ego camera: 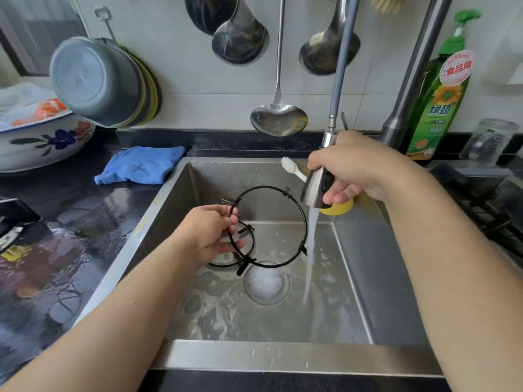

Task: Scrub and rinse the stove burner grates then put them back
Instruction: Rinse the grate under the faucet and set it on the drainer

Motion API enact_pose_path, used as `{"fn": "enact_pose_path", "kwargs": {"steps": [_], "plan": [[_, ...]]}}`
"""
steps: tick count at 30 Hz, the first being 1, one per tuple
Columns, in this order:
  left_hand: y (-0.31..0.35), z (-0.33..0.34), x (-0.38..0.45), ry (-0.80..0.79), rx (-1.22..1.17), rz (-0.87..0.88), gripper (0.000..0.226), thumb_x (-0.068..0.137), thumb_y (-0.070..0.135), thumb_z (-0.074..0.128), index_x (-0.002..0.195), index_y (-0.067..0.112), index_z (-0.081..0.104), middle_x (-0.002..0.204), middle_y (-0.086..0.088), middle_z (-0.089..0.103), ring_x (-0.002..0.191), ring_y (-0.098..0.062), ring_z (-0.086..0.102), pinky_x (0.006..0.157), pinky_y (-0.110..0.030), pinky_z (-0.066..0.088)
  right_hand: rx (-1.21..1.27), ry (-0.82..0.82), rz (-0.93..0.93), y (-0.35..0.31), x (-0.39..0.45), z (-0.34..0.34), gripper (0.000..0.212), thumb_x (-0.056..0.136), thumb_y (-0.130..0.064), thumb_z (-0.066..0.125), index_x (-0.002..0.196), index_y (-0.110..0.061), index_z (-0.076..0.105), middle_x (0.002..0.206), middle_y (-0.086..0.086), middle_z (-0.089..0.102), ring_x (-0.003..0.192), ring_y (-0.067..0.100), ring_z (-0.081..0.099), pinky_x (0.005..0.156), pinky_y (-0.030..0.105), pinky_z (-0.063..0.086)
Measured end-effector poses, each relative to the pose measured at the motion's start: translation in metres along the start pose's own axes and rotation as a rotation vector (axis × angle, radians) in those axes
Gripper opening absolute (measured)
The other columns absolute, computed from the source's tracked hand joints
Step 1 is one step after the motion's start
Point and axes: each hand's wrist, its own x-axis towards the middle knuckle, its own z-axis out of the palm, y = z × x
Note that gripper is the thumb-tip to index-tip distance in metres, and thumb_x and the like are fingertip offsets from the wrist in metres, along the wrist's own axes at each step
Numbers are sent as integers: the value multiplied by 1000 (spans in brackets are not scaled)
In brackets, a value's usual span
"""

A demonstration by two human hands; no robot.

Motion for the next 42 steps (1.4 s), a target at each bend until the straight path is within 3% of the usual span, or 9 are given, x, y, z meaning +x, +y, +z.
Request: {"fn": "enact_pose_path", "kwargs": {"steps": [12, 17, 20, 21, 23, 27, 32, 38, 42], "plan": [[3, 14, -16, -422, 67, -140, 15, 98, 3, 53, 110, 9, 59, 72, -3, 55, 61, -15, 48, 67, -33, 55, 150, -86, -85, -8, 0, 19, 23, 92, -18, 62, 110, -6, 55, 95, 21, 64, 56, 30, 72, 44, 27, 51], [-8, 13, -15, -233, 470, -66, 35, 98, 50, 60, 98, 18, 73, 59, -1, 22, 49, -15, 18, 49, -25, 26, -4, 31, 8, 6, 7, -4, 29, 90, -21, 61, 114, -7, 53, 100, 18, 59, 56, 28, 73, 46, 28, 55], [-12, 12, -15, -164, 696, 116, 37, 90, 64, 64, 92, 31, 81, 65, 10, 32, 58, -22, 23, 66, -33, 28, -32, 53, 27, 7, 7, -8, 27, 91, -21, 60, 115, -10, 52, 100, 14, 56, 57, 28, 73, 46, 28, 54], [-13, 12, -14, -153, 751, 160, 37, 86, 65, 68, 92, 31, 81, 105, 1, 53, 93, -6, 35, 99, -41, 49, -34, 51, 23, 7, 7, -8, 24, 91, -21, 60, 112, -11, 52, 100, 13, 54, 57, 28, 73, 46, 28, 53], [-14, 14, -13, -158, 838, 196, 43, 80, 67, 72, 89, 26, 79, 72, -7, 70, 74, -14, 62, 85, -38, 54, -25, 35, 14, 4, 6, -4, 17, 90, -22, 60, 102, -13, 52, 99, 12, 52, 57, 27, 73, 46, 28, 54], [-8, 19, -16, -73, 1033, 309, 49, 85, 62, 69, 69, 19, 55, 73, 3, 56, 67, -16, 52, 64, -30, 44, -13, 22, 6, 2, 5, -1, 27, 91, -22, 60, 113, -11, 50, 101, 12, 51, 55, 26, 73, 45, 26, 53], [-7, 22, -15, 54, 1119, 426, 44, 107, 46, 38, 86, 16, 62, 141, -7, 33, 133, -30, 31, 116, -39, 27, 2, 12, 0, 3, 4, -2, 23, 91, -22, 60, 110, -11, 51, 99, 10, 49, 56, 27, 73, 49, 29, 53], [-12, 5, -7, 119, 1161, 409, 20, 107, 24, 47, 97, 16, 63, 99, -13, 72, 91, -31, 65, 84, -36, 53, 13, 4, -3, 4, 4, -2, 29, 91, -21, 60, 115, -11, 50, 97, 8, 48, 57, 26, 73, 48, 27, 53], [-9, 3, 3, 201, 965, 416, 22, 103, 29, 55, 117, 16, 67, 109, -4, 74, 101, -24, 70, 91, -46, 58, 36, -10, -4, 4, 4, -3, 32, 91, -22, 61, 119, -10, 51, 108, 12, 50, 59, 27, 74, 46, 26, 52]]}}
